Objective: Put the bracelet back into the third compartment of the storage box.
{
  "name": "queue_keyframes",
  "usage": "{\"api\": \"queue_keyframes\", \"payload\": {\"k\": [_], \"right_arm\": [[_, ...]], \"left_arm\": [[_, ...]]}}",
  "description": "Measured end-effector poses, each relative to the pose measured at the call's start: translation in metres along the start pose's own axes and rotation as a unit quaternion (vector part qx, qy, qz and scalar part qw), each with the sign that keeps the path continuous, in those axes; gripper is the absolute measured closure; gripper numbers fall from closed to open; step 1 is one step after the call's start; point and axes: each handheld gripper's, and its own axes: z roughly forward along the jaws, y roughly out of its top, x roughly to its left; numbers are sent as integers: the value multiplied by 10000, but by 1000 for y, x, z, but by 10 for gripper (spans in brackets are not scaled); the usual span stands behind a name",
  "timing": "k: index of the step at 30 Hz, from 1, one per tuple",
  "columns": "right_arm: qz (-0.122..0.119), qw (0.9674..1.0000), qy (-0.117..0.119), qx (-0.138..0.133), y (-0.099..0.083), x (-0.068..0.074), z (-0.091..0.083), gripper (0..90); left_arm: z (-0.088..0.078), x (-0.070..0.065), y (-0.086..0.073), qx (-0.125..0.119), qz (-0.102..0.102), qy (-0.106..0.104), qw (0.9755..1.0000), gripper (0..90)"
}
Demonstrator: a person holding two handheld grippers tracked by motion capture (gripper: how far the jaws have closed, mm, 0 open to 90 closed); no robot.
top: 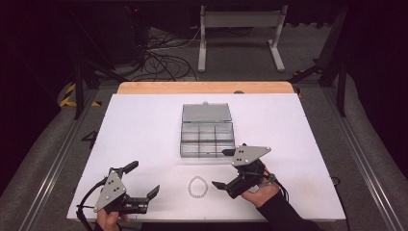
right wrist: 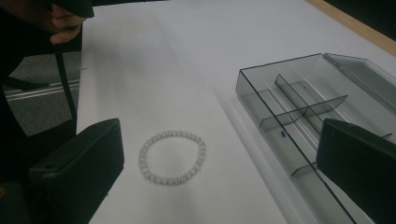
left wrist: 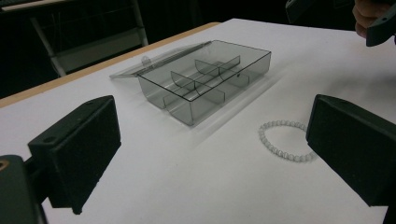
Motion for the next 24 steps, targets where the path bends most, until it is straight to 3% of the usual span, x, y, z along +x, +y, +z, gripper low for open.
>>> {"api": "queue_keyframes", "payload": {"k": [17,19,24], "right_arm": [[-20,9997,214,110,11,2,19,19],[15,9996,239,148,11,2,19,45],[87,9992,353,182,11,1,18,225]], "left_arm": [[0,0,0,13,-19,-27,10000,37],[-1,0,0,24,-15,-31,10000,37],[-1,0,0,14,25,-24,10000,37]]}}
